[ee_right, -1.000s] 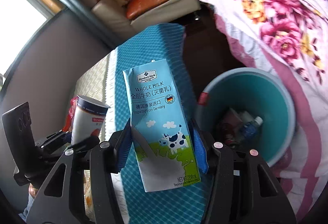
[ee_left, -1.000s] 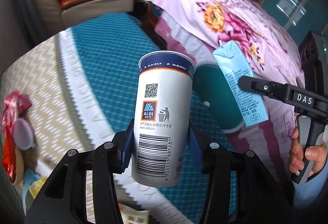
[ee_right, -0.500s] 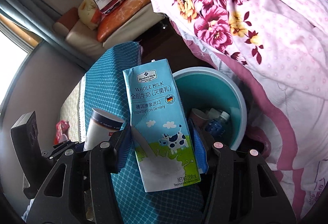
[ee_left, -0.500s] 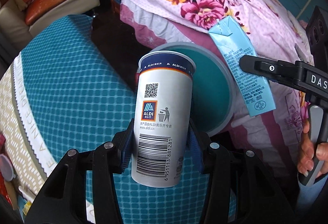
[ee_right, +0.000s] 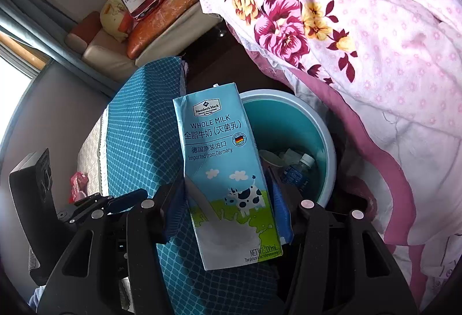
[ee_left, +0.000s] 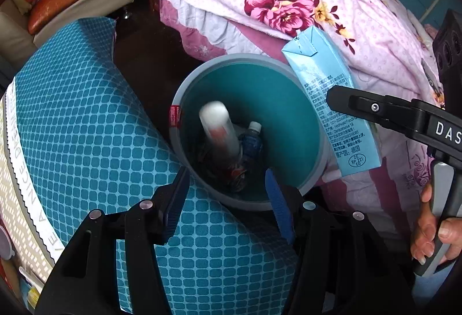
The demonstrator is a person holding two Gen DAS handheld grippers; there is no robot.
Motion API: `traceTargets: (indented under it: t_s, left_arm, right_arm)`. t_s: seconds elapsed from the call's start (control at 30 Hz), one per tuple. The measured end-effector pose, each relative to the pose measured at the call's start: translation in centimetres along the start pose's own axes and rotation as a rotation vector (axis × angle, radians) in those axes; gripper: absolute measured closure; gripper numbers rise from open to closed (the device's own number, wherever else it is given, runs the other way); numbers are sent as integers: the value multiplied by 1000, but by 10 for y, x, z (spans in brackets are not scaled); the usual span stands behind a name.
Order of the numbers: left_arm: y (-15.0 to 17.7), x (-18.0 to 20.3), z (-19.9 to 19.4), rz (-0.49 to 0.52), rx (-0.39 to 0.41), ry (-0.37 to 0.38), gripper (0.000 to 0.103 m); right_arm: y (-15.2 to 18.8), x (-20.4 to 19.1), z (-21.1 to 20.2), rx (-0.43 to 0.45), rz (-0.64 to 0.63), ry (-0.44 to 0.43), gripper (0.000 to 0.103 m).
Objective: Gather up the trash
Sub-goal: 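Carry cup and milk carton over the bin and open both tools to drop them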
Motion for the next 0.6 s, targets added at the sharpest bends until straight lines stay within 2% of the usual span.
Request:
traceTargets:
  t_s: [0.1, 0.17, 0.27, 0.5, 0.6]
  left_arm:
    - [3, -3, -2, -10, -6, 2, 46]
    - [5, -6, -5, -17, -3, 2, 31]
    - [6, -11, -14, -18, 24, -6, 24]
    - [11, -20, -30, -46, 27, 12, 23]
    - [15, -23, -36, -57, 31, 19, 23]
  right_arm:
    - [1, 1, 2, -5, 1, 1, 52]
    - [3, 2, 4, -11, 3, 5, 52]
    - [4, 3, 6, -19, 5, 15, 52]
    - [7, 4, 12, -48, 21, 50, 50]
    - [8, 1, 12, -51, 14, 62, 42]
Point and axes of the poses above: each gripper's, at about its wrist camera, not at the fingertips, and z roughly the way its jaws point, x to its right, y to its underside, the point moved 9 cm from there along z, roughly the way its jaws point, and after that the axes turned 14 degrees about -z, right-handed, at the moved point
